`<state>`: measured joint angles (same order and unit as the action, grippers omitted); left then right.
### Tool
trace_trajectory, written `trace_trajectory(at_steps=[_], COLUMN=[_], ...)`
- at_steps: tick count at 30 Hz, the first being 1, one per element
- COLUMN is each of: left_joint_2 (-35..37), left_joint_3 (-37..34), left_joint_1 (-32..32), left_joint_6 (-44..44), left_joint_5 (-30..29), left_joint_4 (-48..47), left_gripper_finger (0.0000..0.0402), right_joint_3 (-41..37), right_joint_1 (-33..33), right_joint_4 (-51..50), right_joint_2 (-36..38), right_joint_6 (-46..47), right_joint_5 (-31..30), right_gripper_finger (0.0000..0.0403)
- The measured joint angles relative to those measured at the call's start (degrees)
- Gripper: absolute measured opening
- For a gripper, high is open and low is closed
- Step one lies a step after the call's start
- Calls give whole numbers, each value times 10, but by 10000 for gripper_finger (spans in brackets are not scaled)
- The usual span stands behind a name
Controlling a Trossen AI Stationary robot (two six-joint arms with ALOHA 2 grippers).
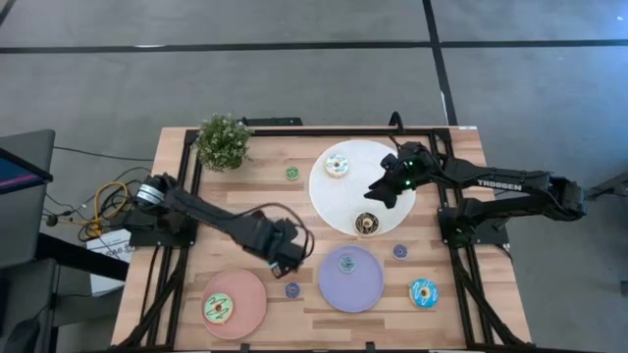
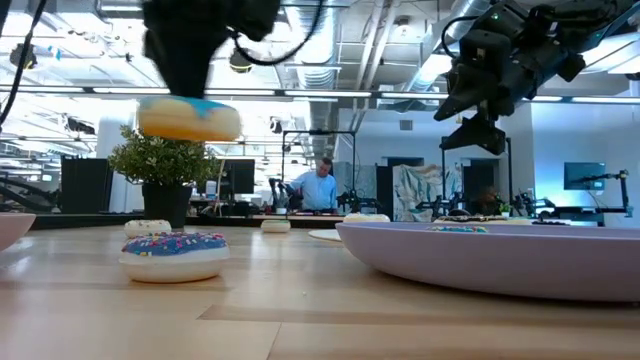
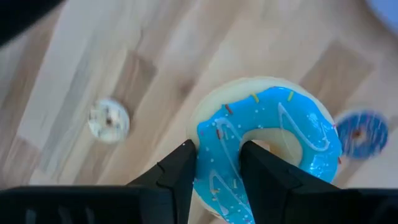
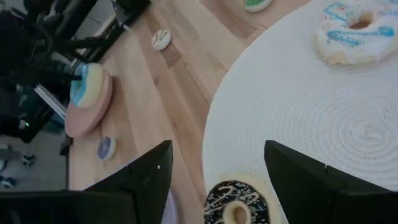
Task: Pick & Place donuts
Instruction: Put the left big light blue donut on the pink plate
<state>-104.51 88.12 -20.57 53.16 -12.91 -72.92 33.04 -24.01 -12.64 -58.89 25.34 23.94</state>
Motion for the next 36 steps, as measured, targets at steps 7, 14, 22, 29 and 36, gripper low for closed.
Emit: trace_trajectory(at_steps=[7, 14, 22, 29, 36], left_joint_2=[10, 60, 99, 98, 98], left_joint_3=[-48, -132, -209, -243, -243], left_joint_1=[-45, -98, -171, -210, -220], left_joint_6=[70, 166, 306, 378, 375], left_joint_5=[2, 11, 8, 23, 48], left_joint_4=[3, 72, 112, 144, 134], left_gripper_finger=[115, 115, 115, 115, 115], right_joint_3=[0, 0, 0, 0, 0], right_joint_1=[0, 2, 30, 59, 71], right_joint_4=[-1, -2, -2, -2, -2], right_joint_2=[0, 0, 0, 0, 0], right_joint_6=[17, 44, 60, 77, 78], right_joint_5=[-1, -3, -34, -61, -66], right_gripper_finger=[244, 244, 244, 244, 244])
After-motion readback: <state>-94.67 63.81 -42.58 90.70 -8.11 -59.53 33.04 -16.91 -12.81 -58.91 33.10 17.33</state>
